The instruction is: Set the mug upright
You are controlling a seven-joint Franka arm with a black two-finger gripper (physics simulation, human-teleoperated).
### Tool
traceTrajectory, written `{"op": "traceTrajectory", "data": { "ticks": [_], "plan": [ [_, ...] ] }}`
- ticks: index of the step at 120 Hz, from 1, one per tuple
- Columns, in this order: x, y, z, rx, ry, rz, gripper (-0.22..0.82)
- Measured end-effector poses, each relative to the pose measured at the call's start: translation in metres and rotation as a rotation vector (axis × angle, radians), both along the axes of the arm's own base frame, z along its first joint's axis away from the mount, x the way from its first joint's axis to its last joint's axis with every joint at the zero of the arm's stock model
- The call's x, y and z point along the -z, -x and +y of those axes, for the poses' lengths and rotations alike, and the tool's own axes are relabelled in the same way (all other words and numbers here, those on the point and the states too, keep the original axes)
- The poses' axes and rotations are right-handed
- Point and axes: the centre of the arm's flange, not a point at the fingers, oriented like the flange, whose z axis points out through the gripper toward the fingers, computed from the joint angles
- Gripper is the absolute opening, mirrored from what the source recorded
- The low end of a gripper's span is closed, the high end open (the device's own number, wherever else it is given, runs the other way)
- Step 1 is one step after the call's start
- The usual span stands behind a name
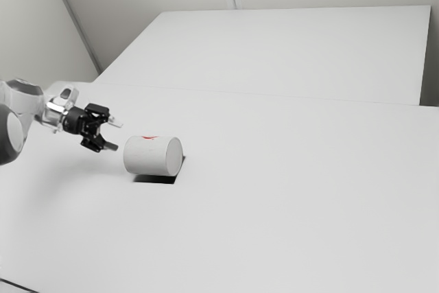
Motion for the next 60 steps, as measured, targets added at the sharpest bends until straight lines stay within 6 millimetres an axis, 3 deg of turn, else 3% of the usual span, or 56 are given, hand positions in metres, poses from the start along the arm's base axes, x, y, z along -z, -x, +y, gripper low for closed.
{"op": "traceTrajectory", "data": {
  "ticks": [34,54,60],
  "plan": [
    [0.037,0.015,-0.031,-0.028,0.184,-0.077,0.60],
    [0.039,0.007,-0.050,-0.014,0.232,-0.134,0.60],
    [0.039,0.006,-0.051,-0.011,0.235,-0.148,0.52]
  ]
}}
